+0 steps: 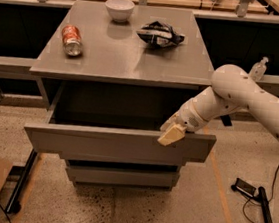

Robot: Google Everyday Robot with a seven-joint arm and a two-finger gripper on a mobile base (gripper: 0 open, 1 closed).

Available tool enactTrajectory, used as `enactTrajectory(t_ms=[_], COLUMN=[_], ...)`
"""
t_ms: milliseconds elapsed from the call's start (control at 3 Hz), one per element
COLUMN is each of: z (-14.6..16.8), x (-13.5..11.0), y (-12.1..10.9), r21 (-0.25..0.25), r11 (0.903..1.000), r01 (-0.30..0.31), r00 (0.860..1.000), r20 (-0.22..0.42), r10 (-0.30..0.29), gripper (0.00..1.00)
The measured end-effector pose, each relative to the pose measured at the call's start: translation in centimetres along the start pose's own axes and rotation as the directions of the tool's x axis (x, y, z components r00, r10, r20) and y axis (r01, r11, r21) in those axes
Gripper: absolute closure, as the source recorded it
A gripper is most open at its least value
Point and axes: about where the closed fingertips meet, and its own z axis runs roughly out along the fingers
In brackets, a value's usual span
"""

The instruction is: Open top drawer

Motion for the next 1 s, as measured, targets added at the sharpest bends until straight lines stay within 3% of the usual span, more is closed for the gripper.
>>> enactTrajectory(t_ms=[667, 1000], z=[0.0, 1.3], x=[0.0, 0.4], y=[0.0, 0.9], r21=[0.0, -0.083], r11=[1.0, 0.9966], r01=[0.0, 0.006], r00=[1.0, 0.999], r20=[0.0, -0.051], r10=[0.0, -0.01], gripper=[0.13, 0.0])
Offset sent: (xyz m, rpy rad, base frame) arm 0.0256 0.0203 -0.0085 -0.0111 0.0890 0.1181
